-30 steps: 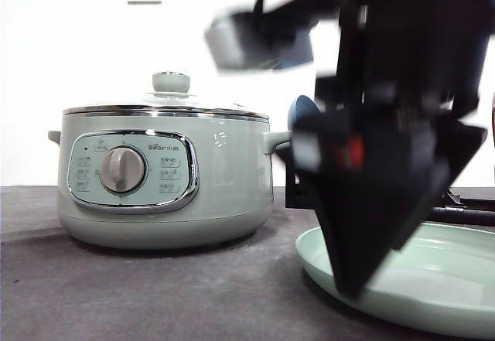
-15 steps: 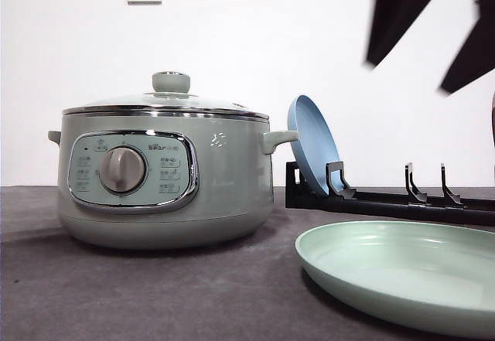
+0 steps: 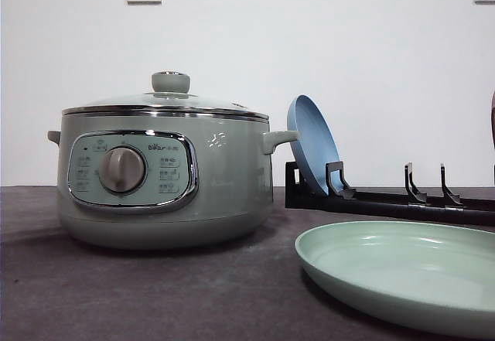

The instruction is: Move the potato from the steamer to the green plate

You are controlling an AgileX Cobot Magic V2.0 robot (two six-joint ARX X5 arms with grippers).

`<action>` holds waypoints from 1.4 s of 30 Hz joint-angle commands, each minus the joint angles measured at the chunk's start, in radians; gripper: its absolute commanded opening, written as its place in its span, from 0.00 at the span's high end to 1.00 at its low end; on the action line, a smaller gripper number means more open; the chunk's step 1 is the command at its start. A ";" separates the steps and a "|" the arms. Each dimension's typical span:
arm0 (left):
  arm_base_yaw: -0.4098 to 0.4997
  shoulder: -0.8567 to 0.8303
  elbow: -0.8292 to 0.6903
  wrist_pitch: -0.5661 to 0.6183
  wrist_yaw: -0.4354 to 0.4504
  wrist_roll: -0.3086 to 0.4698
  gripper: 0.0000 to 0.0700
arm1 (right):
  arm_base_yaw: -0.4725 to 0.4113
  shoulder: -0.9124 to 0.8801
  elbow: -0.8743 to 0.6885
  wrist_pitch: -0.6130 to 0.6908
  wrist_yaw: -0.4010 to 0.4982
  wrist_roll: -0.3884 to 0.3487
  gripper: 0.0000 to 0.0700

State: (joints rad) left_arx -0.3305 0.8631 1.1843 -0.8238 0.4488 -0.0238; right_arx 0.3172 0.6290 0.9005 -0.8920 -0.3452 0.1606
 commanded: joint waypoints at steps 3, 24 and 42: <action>-0.005 0.007 0.021 0.008 0.008 0.010 0.00 | 0.000 -0.030 0.014 0.001 -0.031 0.017 0.03; -0.023 0.282 0.288 -0.187 -0.133 0.076 0.00 | 0.001 -0.057 0.014 0.080 -0.076 0.064 0.04; -0.091 0.831 0.710 -0.284 -0.324 0.118 0.00 | 0.001 -0.056 0.014 0.085 -0.073 0.057 0.04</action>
State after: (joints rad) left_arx -0.4136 1.6679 1.8576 -1.1165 0.1284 0.0762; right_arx 0.3141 0.5671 0.9005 -0.8211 -0.4178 0.2148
